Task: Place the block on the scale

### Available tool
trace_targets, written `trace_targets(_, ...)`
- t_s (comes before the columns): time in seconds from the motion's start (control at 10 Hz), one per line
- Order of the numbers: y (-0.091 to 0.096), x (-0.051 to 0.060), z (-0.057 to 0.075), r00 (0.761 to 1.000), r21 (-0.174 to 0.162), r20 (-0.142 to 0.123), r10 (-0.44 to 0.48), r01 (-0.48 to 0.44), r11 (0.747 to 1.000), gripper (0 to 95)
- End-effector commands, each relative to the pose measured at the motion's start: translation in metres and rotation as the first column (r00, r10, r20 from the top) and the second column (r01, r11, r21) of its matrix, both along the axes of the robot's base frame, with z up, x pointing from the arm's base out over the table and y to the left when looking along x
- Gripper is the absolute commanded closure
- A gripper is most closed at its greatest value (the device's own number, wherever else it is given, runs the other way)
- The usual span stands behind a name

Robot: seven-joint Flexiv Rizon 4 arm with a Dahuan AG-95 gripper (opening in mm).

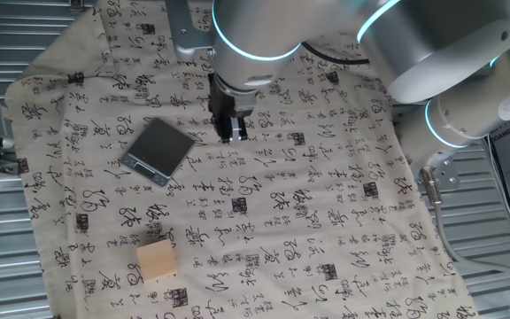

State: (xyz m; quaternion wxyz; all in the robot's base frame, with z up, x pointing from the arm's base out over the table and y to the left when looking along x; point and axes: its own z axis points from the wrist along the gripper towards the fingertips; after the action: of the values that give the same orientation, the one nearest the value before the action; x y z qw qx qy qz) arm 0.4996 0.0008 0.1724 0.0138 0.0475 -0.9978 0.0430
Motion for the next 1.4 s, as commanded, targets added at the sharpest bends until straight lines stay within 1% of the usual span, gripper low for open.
trace_targets(0.1,0.000,0.000,0.000,1.000,-0.012,0.001,0.008,-0.008,1.000,95.0)
trace_targets(0.4,0.001,0.000,-0.001,1.000,-0.006,0.004,0.018,-0.018,1.000,95.0)
trace_targets(0.6,0.004,0.002,-0.007,0.999,-0.009,0.015,0.042,-0.041,0.999,95.0)
trace_targets(0.8,0.008,0.010,-0.017,0.997,-0.009,0.013,0.078,-0.078,0.997,95.0)
trace_targets(0.9,0.010,0.015,-0.020,0.995,-0.008,0.011,0.100,-0.100,0.995,95.0)
trace_targets(1.1,0.020,0.023,-0.019,0.988,-0.006,0.004,0.154,-0.154,0.988,95.0)
trace_targets(1.2,0.025,0.025,-0.020,0.987,-0.001,0.008,0.161,-0.161,0.987,95.0)
trace_targets(1.3,0.033,0.026,-0.022,0.985,-0.001,0.019,0.171,-0.171,0.985,95.0)
trace_targets(1.4,0.041,0.027,-0.024,0.982,0.000,0.039,0.183,-0.183,0.983,95.0)
